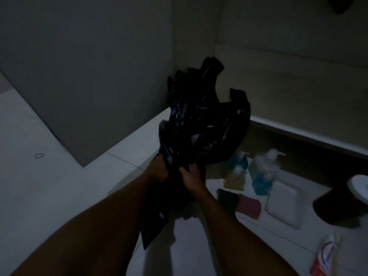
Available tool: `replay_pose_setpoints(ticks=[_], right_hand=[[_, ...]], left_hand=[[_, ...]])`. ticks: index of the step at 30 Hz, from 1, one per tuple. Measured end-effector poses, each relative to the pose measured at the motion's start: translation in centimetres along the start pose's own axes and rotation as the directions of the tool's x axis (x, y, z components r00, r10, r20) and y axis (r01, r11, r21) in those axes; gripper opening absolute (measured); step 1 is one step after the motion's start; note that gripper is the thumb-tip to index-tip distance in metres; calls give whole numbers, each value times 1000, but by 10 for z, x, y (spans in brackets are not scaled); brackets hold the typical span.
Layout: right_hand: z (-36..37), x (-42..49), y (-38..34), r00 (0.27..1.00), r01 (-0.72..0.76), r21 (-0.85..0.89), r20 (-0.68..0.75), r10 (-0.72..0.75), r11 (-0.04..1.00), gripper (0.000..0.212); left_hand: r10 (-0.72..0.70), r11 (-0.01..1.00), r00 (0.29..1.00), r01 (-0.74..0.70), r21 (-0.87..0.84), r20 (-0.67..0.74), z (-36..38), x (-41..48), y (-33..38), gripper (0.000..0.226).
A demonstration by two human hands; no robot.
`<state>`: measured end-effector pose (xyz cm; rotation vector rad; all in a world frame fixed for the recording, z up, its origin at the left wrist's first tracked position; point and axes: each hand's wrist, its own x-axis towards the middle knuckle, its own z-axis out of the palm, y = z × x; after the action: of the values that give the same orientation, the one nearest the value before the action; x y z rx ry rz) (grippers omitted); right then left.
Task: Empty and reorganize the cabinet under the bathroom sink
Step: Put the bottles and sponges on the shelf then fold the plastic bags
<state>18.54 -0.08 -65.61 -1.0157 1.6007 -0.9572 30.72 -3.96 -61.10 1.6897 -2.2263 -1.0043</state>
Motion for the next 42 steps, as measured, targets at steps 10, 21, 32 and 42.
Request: replay_pose_setpoints(ticks=[10,21,32,42], right_hand=[[21,-20,26,970,-244,-174,-30,242,954,92],[-7,1,11,915,26,-53,-401,-45,998,83],[23,19,18,953,-206,-96,207,222,974,66],[4,9,18,915,-133,-460,-398,-70,878,104]], left_hand=[[-313,904,940,339,-262,137,-6,-22,-54,53],[-407,852,901,317,-417,-148,-3,-11,-55,95],[-279,915,959,246,-321,-60,2,-15,-45,54],[-351,936,883,339,-91,-314,11,-9,-39,114]])
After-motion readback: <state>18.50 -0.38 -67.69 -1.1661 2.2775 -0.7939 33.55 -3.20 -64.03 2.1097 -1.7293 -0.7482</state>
